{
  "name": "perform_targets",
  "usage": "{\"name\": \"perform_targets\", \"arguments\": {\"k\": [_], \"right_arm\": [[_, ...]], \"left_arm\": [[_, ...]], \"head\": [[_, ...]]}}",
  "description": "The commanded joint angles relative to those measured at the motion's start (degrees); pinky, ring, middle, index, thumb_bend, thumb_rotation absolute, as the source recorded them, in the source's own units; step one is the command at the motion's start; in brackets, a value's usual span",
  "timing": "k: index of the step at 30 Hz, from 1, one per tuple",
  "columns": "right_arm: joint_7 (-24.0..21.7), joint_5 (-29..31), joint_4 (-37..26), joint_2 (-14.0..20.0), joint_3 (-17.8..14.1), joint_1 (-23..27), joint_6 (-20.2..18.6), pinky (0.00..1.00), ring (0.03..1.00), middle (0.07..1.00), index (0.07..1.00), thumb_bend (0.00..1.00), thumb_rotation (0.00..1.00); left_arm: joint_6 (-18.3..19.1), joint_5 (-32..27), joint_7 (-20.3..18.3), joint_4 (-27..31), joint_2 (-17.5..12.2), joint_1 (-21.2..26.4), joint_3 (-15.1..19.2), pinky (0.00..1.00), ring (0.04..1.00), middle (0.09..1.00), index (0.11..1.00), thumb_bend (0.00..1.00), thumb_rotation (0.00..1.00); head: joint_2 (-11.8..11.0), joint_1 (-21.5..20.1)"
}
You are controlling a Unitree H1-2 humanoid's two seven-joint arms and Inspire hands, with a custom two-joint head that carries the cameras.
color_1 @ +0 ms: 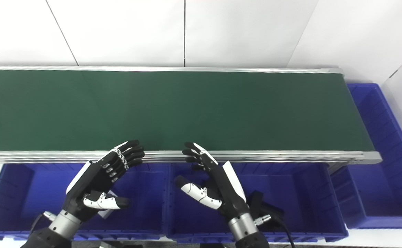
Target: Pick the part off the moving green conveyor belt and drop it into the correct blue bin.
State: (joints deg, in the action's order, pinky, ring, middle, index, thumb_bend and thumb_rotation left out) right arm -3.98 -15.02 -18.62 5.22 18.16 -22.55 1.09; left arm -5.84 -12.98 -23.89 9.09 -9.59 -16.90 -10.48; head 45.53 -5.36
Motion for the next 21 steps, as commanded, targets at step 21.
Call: {"name": "perform_targets", "arguments": {"k": [21], "right_arm": [[0.0, 0.4, -1.2, 0.2, -0.1, 0.6, 4.2, 0.73, 0.800, 0.836, 0.874, 0.53, 0.64]], "left_arm": [[-2.8, -0.1, 0.0, 0.4, 0.2, 1.1, -0.2, 0.85, 0.859, 0.857, 0.858, 0.98, 0.22]], "head": [[-0.3, 0.1]]}}
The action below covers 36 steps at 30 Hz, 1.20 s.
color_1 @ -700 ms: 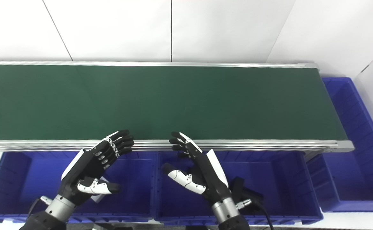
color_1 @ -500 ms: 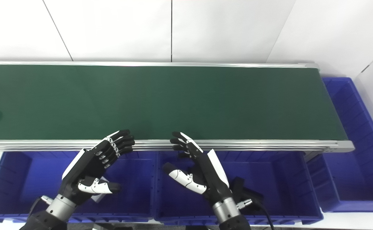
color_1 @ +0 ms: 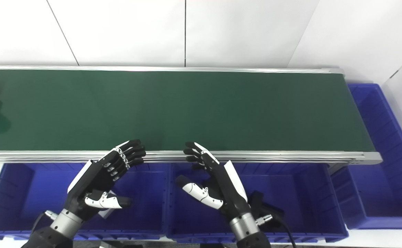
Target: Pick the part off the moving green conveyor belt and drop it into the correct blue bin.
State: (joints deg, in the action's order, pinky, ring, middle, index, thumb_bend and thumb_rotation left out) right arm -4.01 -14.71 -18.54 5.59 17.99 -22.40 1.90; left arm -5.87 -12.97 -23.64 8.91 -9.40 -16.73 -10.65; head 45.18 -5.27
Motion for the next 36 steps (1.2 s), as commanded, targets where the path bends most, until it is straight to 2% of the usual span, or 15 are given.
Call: {"name": "perform_targets", "arguments": {"k": [1, 12, 22, 27, 30, 31, 32, 35, 36], "right_arm": [[0.0, 0.1, -1.4, -0.2, 0.1, 0.4, 3.4, 0.73, 0.799, 0.835, 0.872, 0.53, 0.64], [0.0, 0.5, -1.2, -0.2, 0.0, 0.4, 3.6, 0.73, 0.798, 0.829, 0.866, 0.53, 0.64], [0.1, 0.6, -0.4, 0.2, -0.2, 0.6, 4.3, 0.72, 0.795, 0.829, 0.867, 0.52, 0.64], [0.1, 0.9, 0.5, 0.3, -0.6, 0.8, 5.0, 0.72, 0.790, 0.826, 0.866, 0.51, 0.64], [0.1, 1.6, 1.8, 0.9, -1.1, 1.0, 6.4, 0.71, 0.789, 0.826, 0.867, 0.50, 0.64], [0.0, 1.9, 2.1, 1.0, -1.2, 1.0, 6.8, 0.71, 0.790, 0.826, 0.867, 0.50, 0.63], [0.0, 2.1, 2.7, 1.2, -1.4, 1.2, 7.3, 0.71, 0.790, 0.826, 0.867, 0.50, 0.63], [0.0, 2.7, 3.9, 1.7, -1.9, 1.5, 8.6, 0.71, 0.790, 0.829, 0.866, 0.49, 0.63], [0.0, 2.8, 4.4, 1.8, -2.2, 1.7, 9.1, 0.71, 0.790, 0.829, 0.866, 0.48, 0.63]], "left_arm": [[-2.7, -0.2, -0.3, 0.6, 0.1, 0.9, 0.0, 0.85, 0.859, 0.857, 0.857, 0.98, 0.22], [-2.7, -0.1, -0.2, 0.4, 0.1, 0.9, 0.0, 0.85, 0.857, 0.855, 0.856, 0.99, 0.22], [-3.0, 0.2, -0.1, -0.3, 0.5, 1.2, -0.2, 0.84, 0.853, 0.852, 0.851, 0.99, 0.20], [-3.1, 0.6, 0.2, -1.1, 1.0, 1.4, -0.5, 0.84, 0.847, 0.848, 0.847, 0.99, 0.18], [-3.3, 1.2, 0.4, -2.0, 1.7, 1.6, -1.0, 0.83, 0.846, 0.850, 0.845, 0.99, 0.17], [-3.4, 1.6, 0.6, -2.2, 1.9, 1.6, -1.1, 0.83, 0.846, 0.851, 0.846, 0.99, 0.17], [-3.8, 2.0, 0.7, -2.8, 2.3, 1.7, -1.2, 0.83, 0.845, 0.851, 0.845, 0.99, 0.17], [-4.9, 3.0, 0.8, -4.2, 3.1, 2.1, -1.6, 0.83, 0.843, 0.851, 0.846, 0.99, 0.17], [-5.3, 3.2, 0.9, -4.8, 3.5, 2.2, -1.9, 0.83, 0.843, 0.851, 0.846, 0.99, 0.17]], "head": [[0.0, 0.0], [-0.2, 0.1], [-1.2, 1.7], [-3.0, 4.3], [-5.4, 8.4], [-5.4, 8.4], [-6.9, 10.9], [-8.1, 12.8], [-9.5, 14.6]]}}
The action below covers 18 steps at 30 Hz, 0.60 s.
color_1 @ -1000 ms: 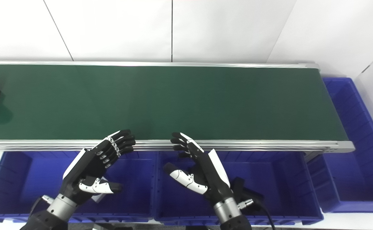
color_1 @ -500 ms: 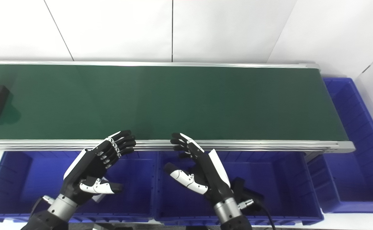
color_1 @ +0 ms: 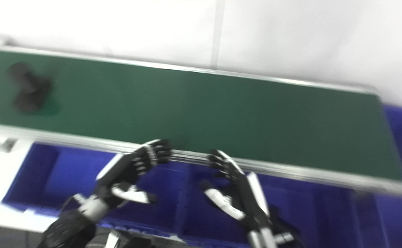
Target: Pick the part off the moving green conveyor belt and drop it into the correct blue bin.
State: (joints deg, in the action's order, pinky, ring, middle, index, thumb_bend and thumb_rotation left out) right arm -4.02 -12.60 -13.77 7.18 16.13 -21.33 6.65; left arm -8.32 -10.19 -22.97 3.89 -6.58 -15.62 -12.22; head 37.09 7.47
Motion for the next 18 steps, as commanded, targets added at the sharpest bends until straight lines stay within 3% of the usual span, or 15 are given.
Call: {"name": "perform_targets", "arguments": {"k": [1, 11, 18], "right_arm": [[0.1, 0.8, 0.2, 0.3, -0.5, 0.8, 4.9, 0.71, 0.789, 0.827, 0.864, 0.49, 0.64], [0.4, 1.2, 5.3, 0.8, -1.9, 2.7, 9.1, 0.68, 0.772, 0.811, 0.853, 0.47, 0.66], [0.4, 1.2, 7.6, 0.7, -2.7, 3.5, 10.3, 0.67, 0.763, 0.805, 0.847, 0.46, 0.66]], "left_arm": [[-3.2, 0.7, 0.4, -0.2, 1.1, 1.3, -0.5, 0.82, 0.838, 0.847, 0.843, 0.99, 0.16], [-5.3, 2.6, 1.2, -5.0, 3.0, 3.1, -1.5, 0.83, 0.833, 0.841, 0.842, 1.00, 0.17], [-7.8, 4.0, 1.5, -8.6, 3.5, 4.5, -1.7, 0.82, 0.828, 0.836, 0.833, 1.00, 0.16]], "head": [[-1.8, 2.3], [-7.7, 5.8], [-10.5, 7.2]]}}
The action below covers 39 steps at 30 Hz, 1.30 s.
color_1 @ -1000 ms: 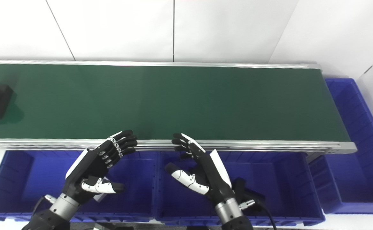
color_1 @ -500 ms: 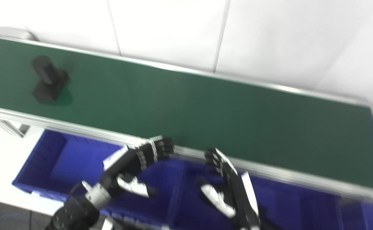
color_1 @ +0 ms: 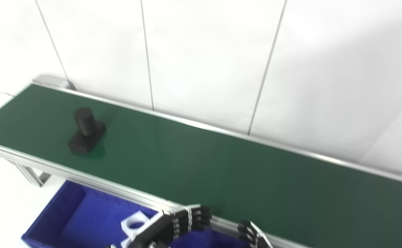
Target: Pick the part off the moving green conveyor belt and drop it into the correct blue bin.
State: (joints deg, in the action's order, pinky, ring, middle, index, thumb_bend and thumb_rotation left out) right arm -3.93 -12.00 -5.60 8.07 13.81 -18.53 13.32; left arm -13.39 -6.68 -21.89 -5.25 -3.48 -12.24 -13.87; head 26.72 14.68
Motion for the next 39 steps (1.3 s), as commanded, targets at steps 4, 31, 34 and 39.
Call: {"name": "perform_targets", "arguments": {"k": [4, 31, 34, 39], "right_arm": [[0.1, 0.7, 0.3, 0.0, -0.6, 1.0, 4.1, 0.67, 0.762, 0.805, 0.847, 0.45, 0.65], [0.1, 3.0, -2.1, 0.1, -2.5, 0.2, 5.8, 0.66, 0.758, 0.798, 0.844, 0.43, 0.62], [0.0, 3.2, -4.3, 0.3, -3.1, -0.1, 5.2, 0.65, 0.751, 0.792, 0.844, 0.43, 0.64], [-0.1, 2.1, -9.0, 0.6, -4.3, 0.3, 3.1, 0.64, 0.742, 0.786, 0.840, 0.44, 0.64]], "left_arm": [[-3.7, 0.2, 0.2, -1.1, 0.5, 1.7, -0.2, 0.81, 0.823, 0.827, 0.824, 1.00, 0.16], [-5.4, 0.4, 0.5, -3.0, 0.8, 2.7, -0.8, 0.78, 0.810, 0.817, 0.812, 1.00, 0.15], [-4.9, 0.5, 0.7, -2.6, 1.0, 2.4, -1.0, 0.79, 0.811, 0.818, 0.812, 1.00, 0.15], [-4.4, 0.4, 0.9, -2.1, 1.0, 2.4, -1.3, 0.79, 0.814, 0.824, 0.815, 1.00, 0.15]], "head": [[-1.6, 1.0], [-1.6, 2.2], [-1.4, 2.3], [-1.1, 2.3]]}}
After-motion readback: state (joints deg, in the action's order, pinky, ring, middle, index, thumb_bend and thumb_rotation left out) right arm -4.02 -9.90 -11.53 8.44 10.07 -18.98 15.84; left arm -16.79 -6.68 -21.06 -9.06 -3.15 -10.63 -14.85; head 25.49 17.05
